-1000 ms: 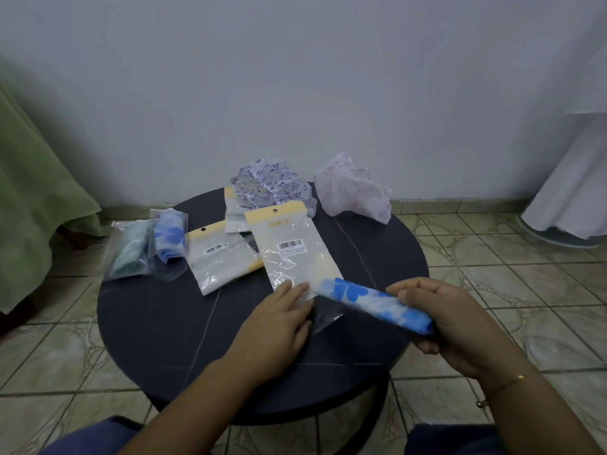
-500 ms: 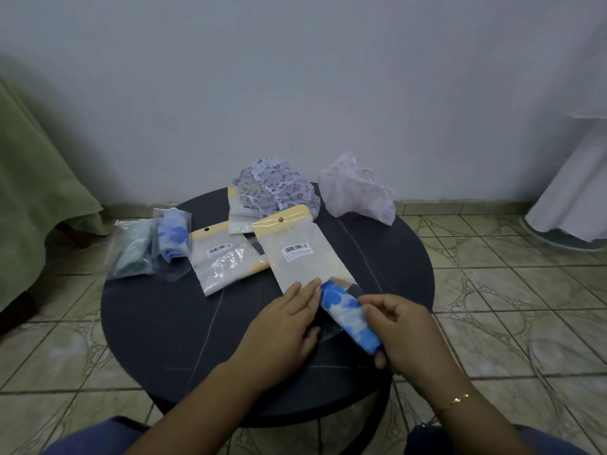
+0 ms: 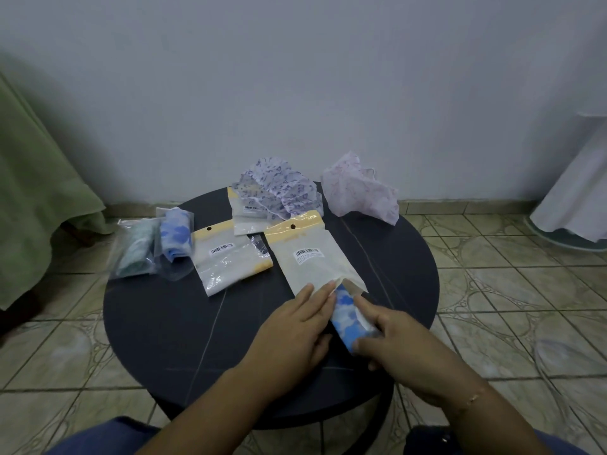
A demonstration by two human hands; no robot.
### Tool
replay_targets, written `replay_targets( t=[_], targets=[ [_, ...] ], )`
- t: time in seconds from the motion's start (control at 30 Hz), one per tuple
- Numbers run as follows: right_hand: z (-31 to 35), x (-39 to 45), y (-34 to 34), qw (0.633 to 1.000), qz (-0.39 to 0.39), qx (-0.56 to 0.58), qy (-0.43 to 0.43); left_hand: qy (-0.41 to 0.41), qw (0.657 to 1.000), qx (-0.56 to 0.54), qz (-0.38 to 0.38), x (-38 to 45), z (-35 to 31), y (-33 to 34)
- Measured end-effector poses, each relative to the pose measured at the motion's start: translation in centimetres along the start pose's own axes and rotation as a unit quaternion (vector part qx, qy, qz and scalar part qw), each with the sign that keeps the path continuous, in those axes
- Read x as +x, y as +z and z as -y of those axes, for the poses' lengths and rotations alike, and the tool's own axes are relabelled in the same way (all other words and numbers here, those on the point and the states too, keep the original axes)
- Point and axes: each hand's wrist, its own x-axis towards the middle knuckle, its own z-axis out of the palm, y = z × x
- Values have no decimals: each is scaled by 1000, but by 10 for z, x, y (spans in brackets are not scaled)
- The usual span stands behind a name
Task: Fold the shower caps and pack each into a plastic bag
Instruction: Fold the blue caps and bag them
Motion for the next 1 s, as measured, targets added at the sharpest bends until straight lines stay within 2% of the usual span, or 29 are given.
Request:
replay_targets(
  t=[0.07,0.13,0.2,0.27,0.33,0.4,0.57,0.7,0.8,0.9,1.0],
  targets=[
    [-2,2,-4,998,-10,63,3,4,1000,-8,7,0,0,0],
    [-4,5,-5,995,-54,79,4,10,1000,-8,14,1,-2,-2],
    [-6,8,-5,992,-125,-32,4,14,1000,-9,20,2,-5,-3],
    [-7,9,1,955,-220,-200,-11,16,999,-15,25,3,-8,-3],
    [-8,12,7,920,-292,-255,-53,21,999,-25,28,3,-8,-4],
    [-14,18,8,905,-325,-260,-84,30,999,-32,25,3,-10,-5],
    [-15,33,0,907,-305,-283,-61,68,997,-45,4,3,-17,-5],
    [-11,37,1,922,-245,-296,-47,67,996,-54,22,3,-17,-7],
    [-13,39,-1,955,-188,-226,-22,62,995,-56,47,3,-19,-10],
    [-18,37,-17,989,-105,-99,-14,39,993,-83,68,3,-19,-12],
    [-24,30,-35,996,-8,-86,7,30,992,-85,87,3,-18,-13]
  ],
)
